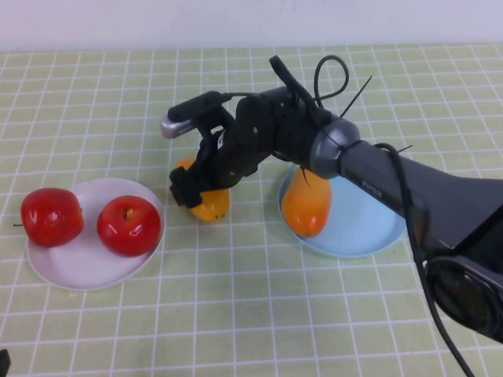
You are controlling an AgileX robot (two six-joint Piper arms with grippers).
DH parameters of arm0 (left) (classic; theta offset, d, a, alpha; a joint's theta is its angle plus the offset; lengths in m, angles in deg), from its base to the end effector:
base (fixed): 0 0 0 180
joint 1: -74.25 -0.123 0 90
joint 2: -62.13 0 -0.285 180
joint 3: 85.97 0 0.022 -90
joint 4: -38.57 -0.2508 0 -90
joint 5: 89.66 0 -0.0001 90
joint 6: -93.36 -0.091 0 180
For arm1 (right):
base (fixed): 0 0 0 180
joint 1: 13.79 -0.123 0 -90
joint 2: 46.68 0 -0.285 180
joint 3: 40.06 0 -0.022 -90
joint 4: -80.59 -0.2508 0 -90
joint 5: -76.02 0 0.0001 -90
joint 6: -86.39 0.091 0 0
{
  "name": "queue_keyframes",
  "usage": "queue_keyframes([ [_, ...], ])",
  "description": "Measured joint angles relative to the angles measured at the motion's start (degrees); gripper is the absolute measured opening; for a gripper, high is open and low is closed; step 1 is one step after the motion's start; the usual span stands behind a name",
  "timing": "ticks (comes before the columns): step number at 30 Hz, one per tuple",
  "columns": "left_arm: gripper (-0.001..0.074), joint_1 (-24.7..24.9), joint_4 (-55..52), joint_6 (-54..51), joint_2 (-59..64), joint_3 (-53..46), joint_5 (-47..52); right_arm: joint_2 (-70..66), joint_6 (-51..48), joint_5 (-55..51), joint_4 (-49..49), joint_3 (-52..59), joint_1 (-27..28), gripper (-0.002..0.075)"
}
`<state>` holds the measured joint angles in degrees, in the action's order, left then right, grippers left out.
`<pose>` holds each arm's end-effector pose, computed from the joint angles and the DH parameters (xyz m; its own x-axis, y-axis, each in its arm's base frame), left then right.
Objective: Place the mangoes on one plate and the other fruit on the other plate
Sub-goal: Put another type of fruit in the right plate
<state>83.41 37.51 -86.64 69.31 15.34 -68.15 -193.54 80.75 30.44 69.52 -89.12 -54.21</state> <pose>0.0520 -0.0078 0.1714 -0.2922 0.0645 -0.9542 0.1578 0.9873 0.0185 0.4064 0.3625 0.1947 -0.6329 -0.4900 -0.5995 -0.6820 0.7194 0.1320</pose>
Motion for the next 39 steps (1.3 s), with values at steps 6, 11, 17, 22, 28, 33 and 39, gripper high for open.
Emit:
queue_keyframes([
  [6,0.0003,0.00,0.00,0.00,0.00,0.00,0.00,-1.22,0.00,-2.35,0.11,-0.32,0.00,0.0678],
  [11,0.0003,0.00,0.00,0.00,0.00,0.00,0.00,-1.22,-0.19,-2.96,0.21,-0.32,0.00,0.0552],
  [17,0.0003,0.00,0.00,0.00,0.00,0.00,0.00,-1.22,-0.24,-4.47,0.21,-0.59,0.00,0.0549],
  [22,0.0003,0.00,0.00,0.00,0.00,0.00,0.00,-0.05,0.50,-7.31,0.78,-0.59,0.00,0.0549],
  [28,0.0003,0.00,0.00,0.00,0.00,0.00,0.00,6.66,8.57,-13.39,5.47,-0.59,0.63,0.0549],
  [33,0.0003,0.00,0.00,0.00,0.00,0.00,0.00,12.75,11.86,-21.21,8.25,-0.59,3.88,0.0549],
  [39,0.0003,0.00,0.00,0.00,0.00,0.00,0.00,16.18,16.41,-24.97,12.06,1.62,8.91,0.0549],
])
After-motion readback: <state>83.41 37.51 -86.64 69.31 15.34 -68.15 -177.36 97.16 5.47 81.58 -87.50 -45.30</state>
